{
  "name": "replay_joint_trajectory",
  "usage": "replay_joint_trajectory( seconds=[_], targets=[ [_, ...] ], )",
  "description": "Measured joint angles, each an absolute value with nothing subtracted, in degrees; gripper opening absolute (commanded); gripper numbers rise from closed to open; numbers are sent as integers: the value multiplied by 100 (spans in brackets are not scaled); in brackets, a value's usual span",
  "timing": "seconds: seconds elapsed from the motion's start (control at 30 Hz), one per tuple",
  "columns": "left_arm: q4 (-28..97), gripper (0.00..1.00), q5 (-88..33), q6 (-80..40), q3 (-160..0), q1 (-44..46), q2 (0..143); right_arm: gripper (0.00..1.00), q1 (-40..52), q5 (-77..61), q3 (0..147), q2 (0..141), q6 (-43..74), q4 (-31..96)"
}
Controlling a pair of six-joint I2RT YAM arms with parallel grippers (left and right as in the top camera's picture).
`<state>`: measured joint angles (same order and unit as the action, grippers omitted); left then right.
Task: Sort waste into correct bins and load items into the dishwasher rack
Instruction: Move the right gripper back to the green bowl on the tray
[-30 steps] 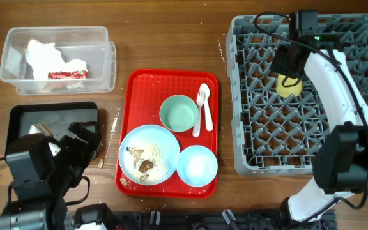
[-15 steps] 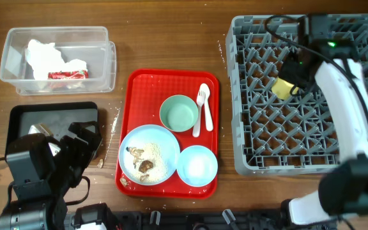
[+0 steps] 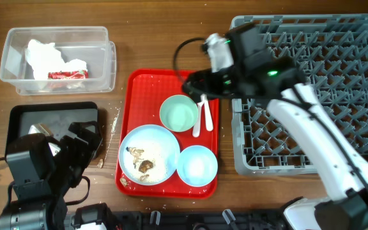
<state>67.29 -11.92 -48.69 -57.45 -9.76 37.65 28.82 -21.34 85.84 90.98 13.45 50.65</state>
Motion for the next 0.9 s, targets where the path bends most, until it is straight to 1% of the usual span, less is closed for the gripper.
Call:
replay_joint_trajectory(
  seconds=[0.07,0.2,0.27,0.37,0.47,0.57,0.6,0.7,0.8,0.9],
  targets=[
    [6729,100,-1190,-4869,-5745,-976,3765,80,3218,-1907,8584,9303,1575,4823],
    [6729,100,-1192,-4869,-5745,-976,3765,76,4069,-1194,8582,10114,2416,4508],
    [6729,100,-1192,-4869,-5745,-976,3765,75,4285,-947,8562,10453,2709,4307],
    [6729,100,-1192,-4869,-5745,-976,3765,73,4508,-620,8562,10816,3079,4018],
    [6726,100,-1192,-4869,-5745,-976,3765,64,4751,-169,8560,11166,3465,3750],
    [6729,100,-1192,-4869,-5745,-976,3765,61,4875,102,8560,11393,3616,3435],
    [6726,100,-1192,-4869,-5745,-976,3765,58,4901,217,8560,11472,3667,3400],
    [6729,100,-1192,-4869,-5745,-976,3765,55,4921,471,8560,11705,3817,3352],
    [6729,100,-1192,-4869,-5745,-976,3765,46,4923,602,8558,11845,3898,3326],
    [6729,100,-1192,-4869,-5745,-976,3765,34,4939,725,8558,11854,3933,3251]
  ],
)
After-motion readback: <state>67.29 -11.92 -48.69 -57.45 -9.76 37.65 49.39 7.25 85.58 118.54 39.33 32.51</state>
